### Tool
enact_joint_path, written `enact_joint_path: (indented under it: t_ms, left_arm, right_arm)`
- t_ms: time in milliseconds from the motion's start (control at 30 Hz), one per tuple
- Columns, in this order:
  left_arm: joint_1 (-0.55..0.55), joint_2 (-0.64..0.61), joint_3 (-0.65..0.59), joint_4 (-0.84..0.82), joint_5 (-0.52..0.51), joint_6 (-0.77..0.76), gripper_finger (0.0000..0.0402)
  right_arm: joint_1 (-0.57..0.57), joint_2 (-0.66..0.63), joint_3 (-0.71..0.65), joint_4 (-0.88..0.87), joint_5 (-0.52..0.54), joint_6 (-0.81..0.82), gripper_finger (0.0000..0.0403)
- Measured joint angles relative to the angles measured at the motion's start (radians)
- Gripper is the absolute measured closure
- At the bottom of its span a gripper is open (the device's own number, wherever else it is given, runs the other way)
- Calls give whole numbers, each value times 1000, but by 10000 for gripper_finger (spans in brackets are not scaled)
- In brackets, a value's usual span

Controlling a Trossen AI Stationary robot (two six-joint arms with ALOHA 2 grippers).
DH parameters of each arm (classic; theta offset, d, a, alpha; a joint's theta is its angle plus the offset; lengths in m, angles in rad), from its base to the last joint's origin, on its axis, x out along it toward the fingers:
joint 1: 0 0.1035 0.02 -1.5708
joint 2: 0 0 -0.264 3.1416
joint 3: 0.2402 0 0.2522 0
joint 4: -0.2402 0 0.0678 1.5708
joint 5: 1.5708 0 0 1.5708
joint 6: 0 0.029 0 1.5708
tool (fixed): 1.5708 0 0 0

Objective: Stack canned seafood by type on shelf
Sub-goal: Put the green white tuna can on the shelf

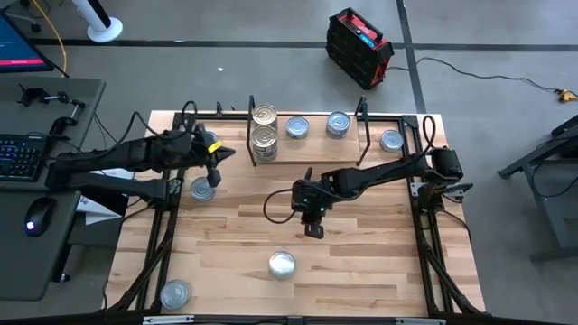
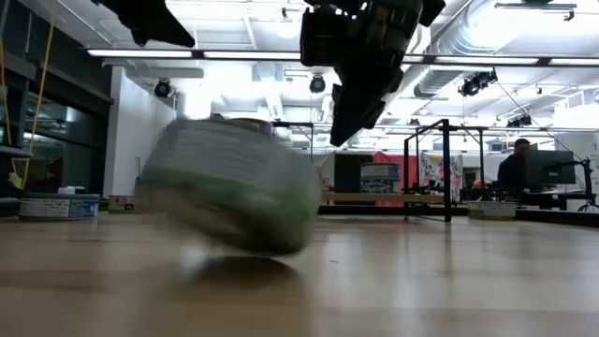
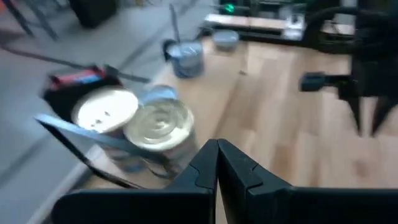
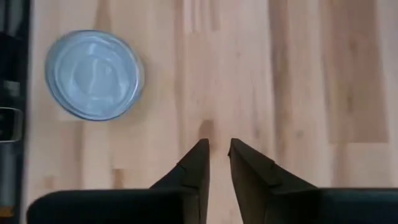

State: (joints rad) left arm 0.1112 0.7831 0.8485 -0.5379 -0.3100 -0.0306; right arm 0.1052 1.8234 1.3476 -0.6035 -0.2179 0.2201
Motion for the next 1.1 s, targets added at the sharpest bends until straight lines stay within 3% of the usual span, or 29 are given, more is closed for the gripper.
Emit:
enact_joint_path:
  t_ms: [133, 233, 333, 400, 533, 800, 967, 1100]
  left_arm:
    - [-3, 7, -58, 35, 203, -103, 401]
    - [-30, 16, -169, 184, 311, -181, 401]
    - [-79, 36, -326, 383, 324, -270, 401]
    - [-121, 63, -420, 541, 324, -337, 401]
    - [-228, 160, -507, 751, 323, -392, 401]
    - [-416, 493, -353, 835, 249, -258, 401]
    - [-496, 749, -162, 794, 228, -206, 401]
    - [-558, 888, -7, 644, 194, -271, 401]
  right_arm:
    - [0, 0, 0, -4, -97, 68, 347]
    - [28, 1, 0, -10, -127, 137, 367]
    - [89, 2, -3, -6, -127, 201, 396]
    - [137, 3, -3, -6, -107, 278, 395]
    - [250, 22, -5, 26, -70, 452, 401]
    - [414, 132, -5, 209, -43, 638, 402]
    - [447, 156, -5, 237, -3, 582, 403]
    - [468, 158, -5, 194, 101, 491, 403]
